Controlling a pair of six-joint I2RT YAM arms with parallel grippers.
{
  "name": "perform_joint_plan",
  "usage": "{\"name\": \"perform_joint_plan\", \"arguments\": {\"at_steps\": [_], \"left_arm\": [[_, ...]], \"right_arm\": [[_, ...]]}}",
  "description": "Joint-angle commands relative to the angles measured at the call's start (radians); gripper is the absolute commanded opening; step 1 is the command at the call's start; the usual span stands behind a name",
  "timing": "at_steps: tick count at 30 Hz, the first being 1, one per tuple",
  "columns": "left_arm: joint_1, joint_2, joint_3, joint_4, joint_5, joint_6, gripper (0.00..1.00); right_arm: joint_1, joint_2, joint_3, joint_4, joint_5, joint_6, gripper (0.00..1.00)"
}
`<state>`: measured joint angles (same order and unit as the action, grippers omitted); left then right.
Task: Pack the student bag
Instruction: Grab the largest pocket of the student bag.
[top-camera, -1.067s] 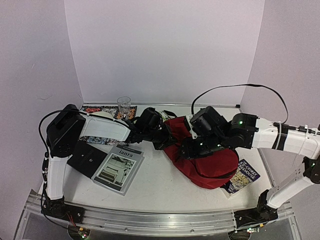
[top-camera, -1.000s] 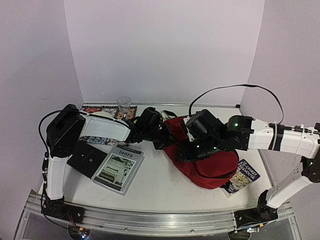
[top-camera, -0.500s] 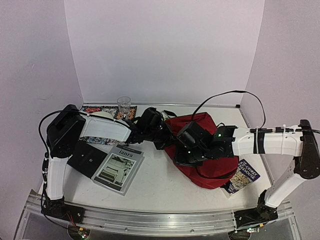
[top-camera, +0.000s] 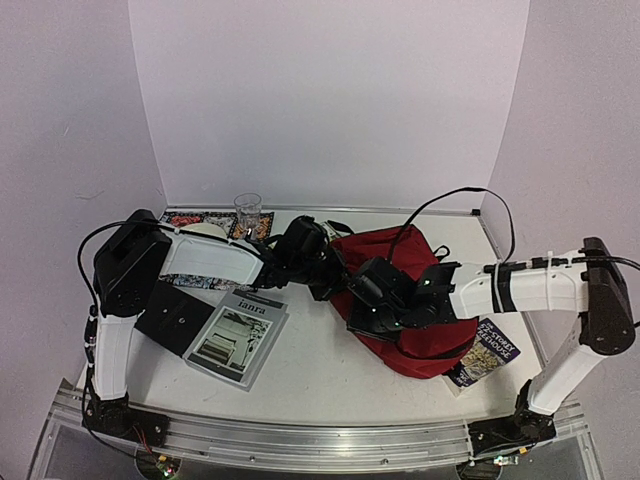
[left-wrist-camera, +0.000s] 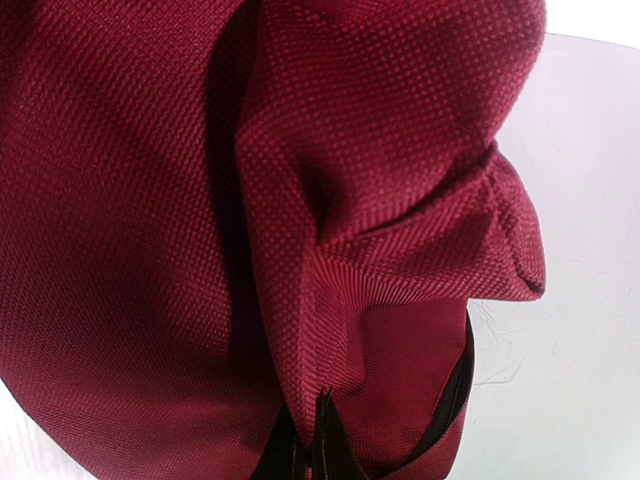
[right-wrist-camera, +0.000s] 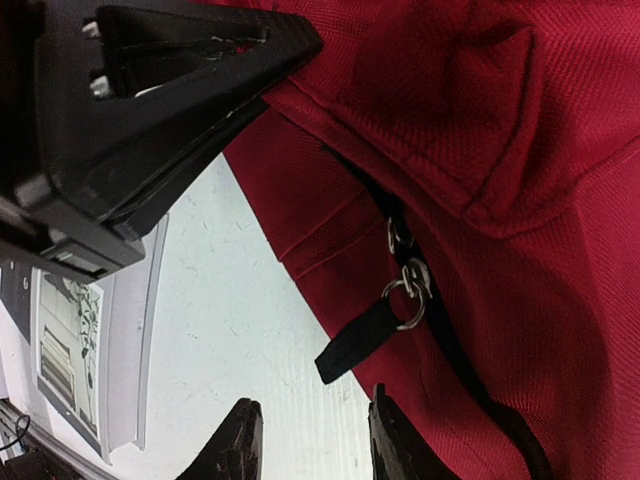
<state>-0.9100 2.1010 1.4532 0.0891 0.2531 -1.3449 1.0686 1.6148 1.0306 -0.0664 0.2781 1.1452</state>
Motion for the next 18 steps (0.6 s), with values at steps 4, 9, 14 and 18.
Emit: {"name": "perform_joint_plan", "arguments": {"at_steps": [4,9,14,18], "left_arm": [[-0.012,-0.083,0.031,0.078,-0.007,-0.022,0.0],[-0.015,-0.085,0.032,0.078,-0.007,-0.019,0.0],[-0.014,-0.087,0.027,0.078,-0.012,-0.013,0.0],[-0.01,-0.084,0.029,0.078,-0.023,0.006,0.0]], "right_arm": [[-0.012,0.046,0.004,0.006,0.079,0.039,0.37],[-0.012,0.064,0.002,0.022,0.092,0.029,0.26],[-0.012,0.04,-0.005,0.033,0.099,-0.013,0.01],[-0.012,-0.02,-0.043,0.034,0.084,-0.039,0.0]]}}
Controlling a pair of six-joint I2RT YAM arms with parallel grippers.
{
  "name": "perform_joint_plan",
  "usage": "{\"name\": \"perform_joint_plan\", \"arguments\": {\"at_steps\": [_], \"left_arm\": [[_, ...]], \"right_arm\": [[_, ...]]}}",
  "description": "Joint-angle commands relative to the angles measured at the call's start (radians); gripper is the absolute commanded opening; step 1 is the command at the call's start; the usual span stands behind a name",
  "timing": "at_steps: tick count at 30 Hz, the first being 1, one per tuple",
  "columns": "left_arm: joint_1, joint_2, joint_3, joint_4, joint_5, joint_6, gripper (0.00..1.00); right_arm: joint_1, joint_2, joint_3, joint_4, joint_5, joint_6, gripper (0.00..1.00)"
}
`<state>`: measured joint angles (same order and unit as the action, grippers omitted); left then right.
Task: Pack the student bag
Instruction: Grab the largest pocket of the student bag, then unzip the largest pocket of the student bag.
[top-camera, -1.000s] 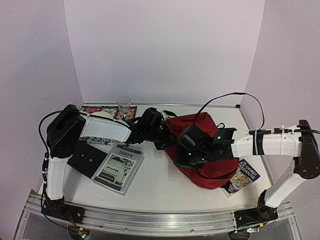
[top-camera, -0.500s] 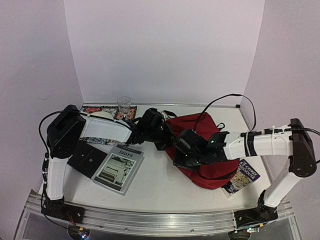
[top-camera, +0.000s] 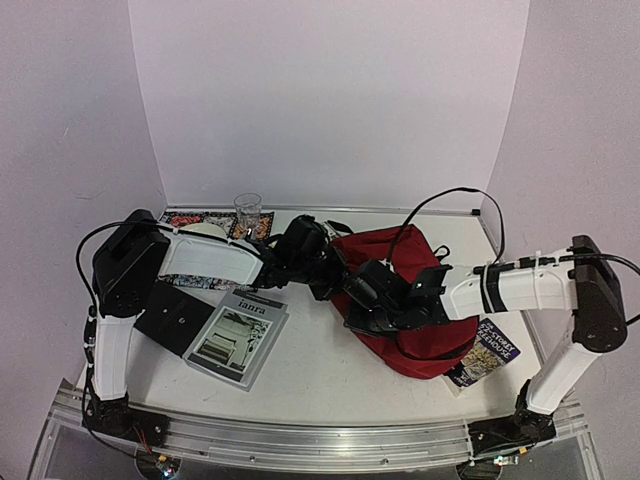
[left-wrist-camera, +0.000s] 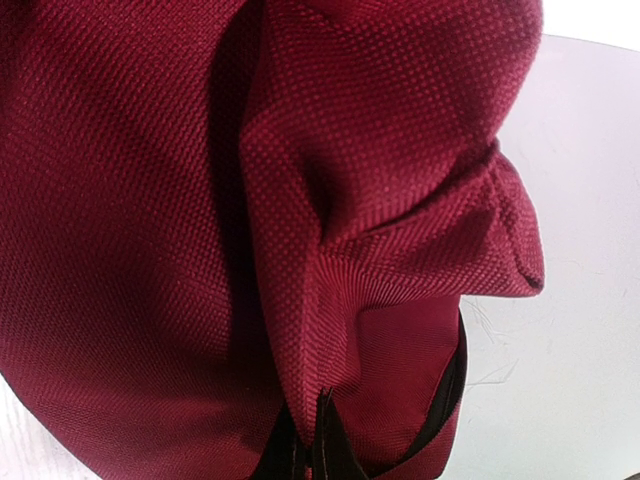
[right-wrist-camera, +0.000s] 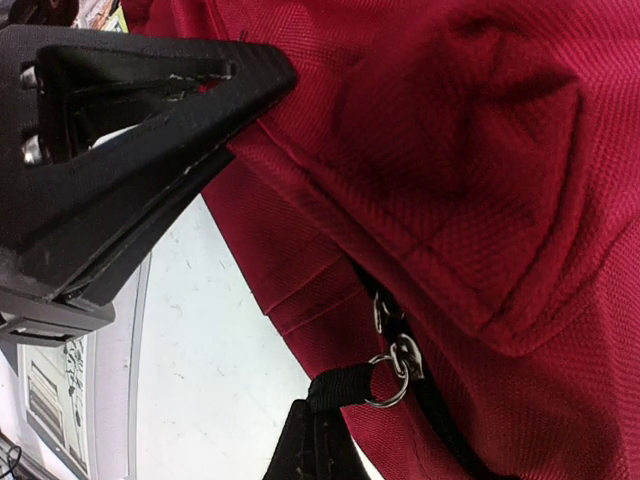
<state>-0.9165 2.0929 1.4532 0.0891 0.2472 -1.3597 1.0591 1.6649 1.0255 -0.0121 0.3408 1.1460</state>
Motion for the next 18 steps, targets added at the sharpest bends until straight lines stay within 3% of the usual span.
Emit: {"name": "perform_joint_plan", "arguments": {"at_steps": [1,18], "left_arm": [[-0.001,-0.075,0.029,0.078,-0.02,0.026,0.0],[0.048,-0.013,0.056,0.063,-0.029,0.11,0.0]], "right_arm": [[-0.002,-0.083,-0.053,-0.021,0.016,-0.043,0.0],[-0.002,-0.38,-0.211,-0.177,-0.104,-0.156,0.0]]}}
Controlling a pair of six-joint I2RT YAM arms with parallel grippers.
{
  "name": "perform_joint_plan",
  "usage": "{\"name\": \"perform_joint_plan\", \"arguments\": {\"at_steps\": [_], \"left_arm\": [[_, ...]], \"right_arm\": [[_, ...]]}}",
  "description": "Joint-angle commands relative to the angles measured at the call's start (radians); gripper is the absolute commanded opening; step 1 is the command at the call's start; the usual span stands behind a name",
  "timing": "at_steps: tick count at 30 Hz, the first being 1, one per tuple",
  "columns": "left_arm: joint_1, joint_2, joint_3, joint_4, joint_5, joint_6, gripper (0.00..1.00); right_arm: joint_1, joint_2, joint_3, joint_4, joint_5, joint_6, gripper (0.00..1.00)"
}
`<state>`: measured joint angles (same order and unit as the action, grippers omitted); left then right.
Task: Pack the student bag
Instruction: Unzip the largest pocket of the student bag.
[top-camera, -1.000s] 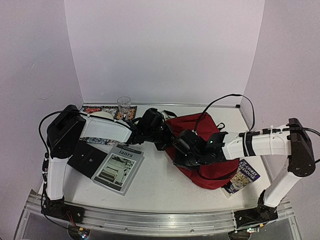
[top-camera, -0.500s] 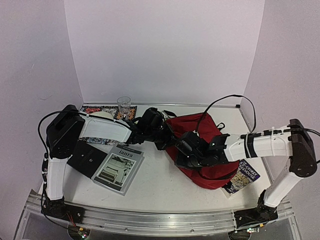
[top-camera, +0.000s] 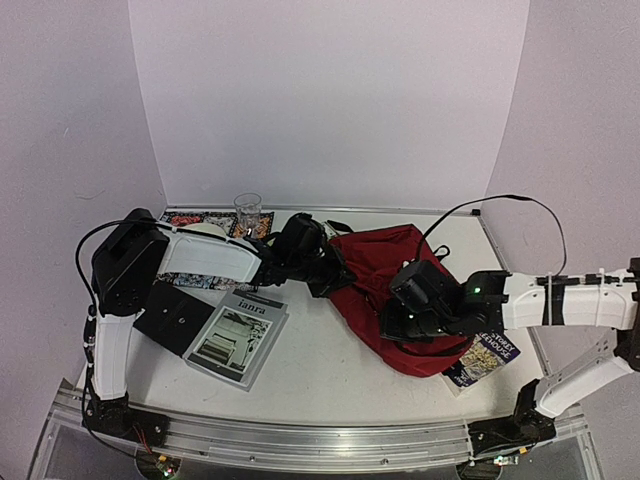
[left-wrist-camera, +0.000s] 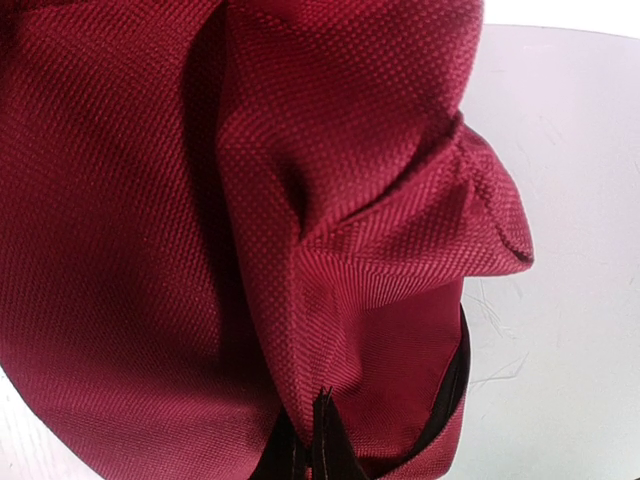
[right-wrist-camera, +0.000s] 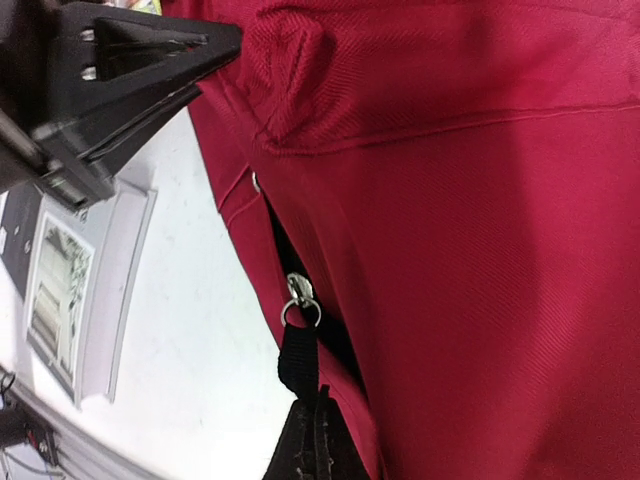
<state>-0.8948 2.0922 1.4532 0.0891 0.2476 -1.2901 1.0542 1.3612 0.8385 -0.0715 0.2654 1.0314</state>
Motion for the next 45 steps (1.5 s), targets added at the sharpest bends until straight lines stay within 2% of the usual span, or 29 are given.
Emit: {"name": "perform_joint_plan", "arguments": {"at_steps": [1,10,15,22,26,30,35,38,45], "left_arm": [[0.029,-0.007,0.061,0.061,-0.03,0.048,0.0],[0.052,0.051,0.164,-0.042,-0.042,0.168,0.0],[0.059,0.119,0.274,-0.152,-0.045,0.269,0.0],[0.071,0.235,0.47,-0.29,-0.05,0.417,0.0],[0.077,0.281,0.549,-0.346,-0.068,0.487,0.01],[0.077,0.267,0.567,-0.368,-0.06,0.507,0.25],[0.077,0.16,0.501,-0.369,-0.054,0.468,0.53],[0.077,0.059,0.414,-0.373,-0.078,0.433,0.59],[0.077,-0.135,0.167,-0.373,-0.046,0.367,0.63]], "right_arm": [[0.002,-0.092,-0.031,-0.13,-0.036,-0.046,0.0],[0.002,-0.284,-0.089,-0.234,-0.108,-0.11,0.0],[0.003,-0.362,-0.08,-0.295,-0.157,-0.152,0.0],[0.004,-0.359,-0.058,-0.324,-0.241,-0.23,0.0],[0.006,-0.314,-0.014,-0.281,-0.258,-0.28,0.0],[0.007,-0.229,0.042,-0.194,-0.289,-0.315,0.0],[0.007,-0.107,0.121,-0.101,-0.291,-0.353,0.0],[0.005,-0.052,0.171,-0.064,-0.285,-0.379,0.0],[0.006,0.061,0.266,-0.007,-0.312,-0.43,0.0]]}}
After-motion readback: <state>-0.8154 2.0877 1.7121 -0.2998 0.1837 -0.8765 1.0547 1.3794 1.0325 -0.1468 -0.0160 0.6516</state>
